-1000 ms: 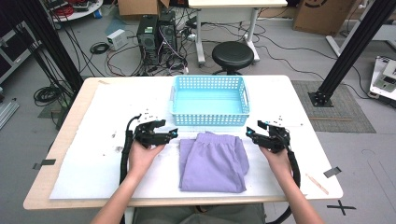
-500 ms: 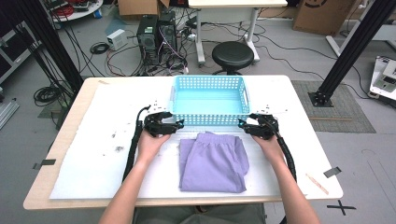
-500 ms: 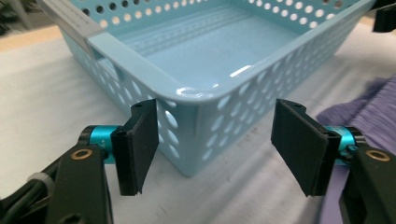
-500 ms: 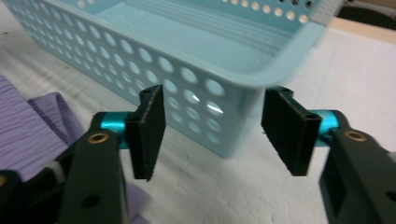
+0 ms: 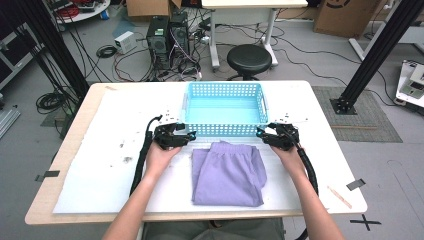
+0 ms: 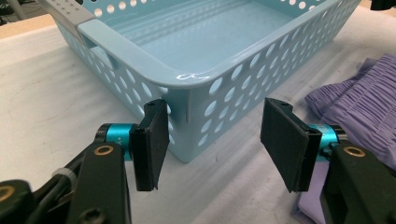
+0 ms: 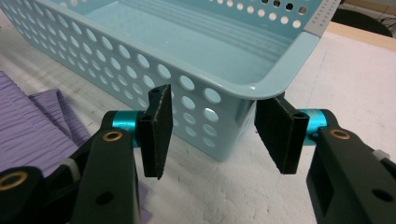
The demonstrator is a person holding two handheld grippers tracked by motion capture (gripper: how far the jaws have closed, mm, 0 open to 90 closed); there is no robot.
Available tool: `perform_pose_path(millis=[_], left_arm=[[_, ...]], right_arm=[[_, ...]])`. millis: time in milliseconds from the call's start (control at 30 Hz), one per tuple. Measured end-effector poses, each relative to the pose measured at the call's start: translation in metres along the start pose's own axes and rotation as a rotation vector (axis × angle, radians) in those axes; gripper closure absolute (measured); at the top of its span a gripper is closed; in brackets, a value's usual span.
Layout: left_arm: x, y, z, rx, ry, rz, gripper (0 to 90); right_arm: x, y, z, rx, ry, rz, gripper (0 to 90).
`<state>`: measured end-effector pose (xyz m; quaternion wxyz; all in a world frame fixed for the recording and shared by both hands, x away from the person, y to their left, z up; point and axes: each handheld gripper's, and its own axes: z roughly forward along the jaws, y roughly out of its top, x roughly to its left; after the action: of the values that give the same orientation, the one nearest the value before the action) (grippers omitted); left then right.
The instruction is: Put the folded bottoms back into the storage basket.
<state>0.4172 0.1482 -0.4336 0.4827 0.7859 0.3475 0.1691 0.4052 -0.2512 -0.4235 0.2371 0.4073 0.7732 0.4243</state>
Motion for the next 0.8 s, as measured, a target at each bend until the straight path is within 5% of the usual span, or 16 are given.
perform_pose_path(millis=[367,500,800], left_arm=[[-0.002,-0.003,-0.003,-0.003,0.0,0.013,42.5],[-0.003,-0.004,-0.005,-0.007,0.028,0.012,36.4],[-0.015,-0.004,-0.035,-0.068,0.061,-0.035,28.7]], right_arm=[[0.003,-0.003,-0.004,-0.005,0.002,-0.004,47.1],[0.005,-0.003,-0.005,-0.001,-0.022,-0.013,37.6],[0.017,-0.009,-0.038,-0.056,-0.043,0.008,27.3]])
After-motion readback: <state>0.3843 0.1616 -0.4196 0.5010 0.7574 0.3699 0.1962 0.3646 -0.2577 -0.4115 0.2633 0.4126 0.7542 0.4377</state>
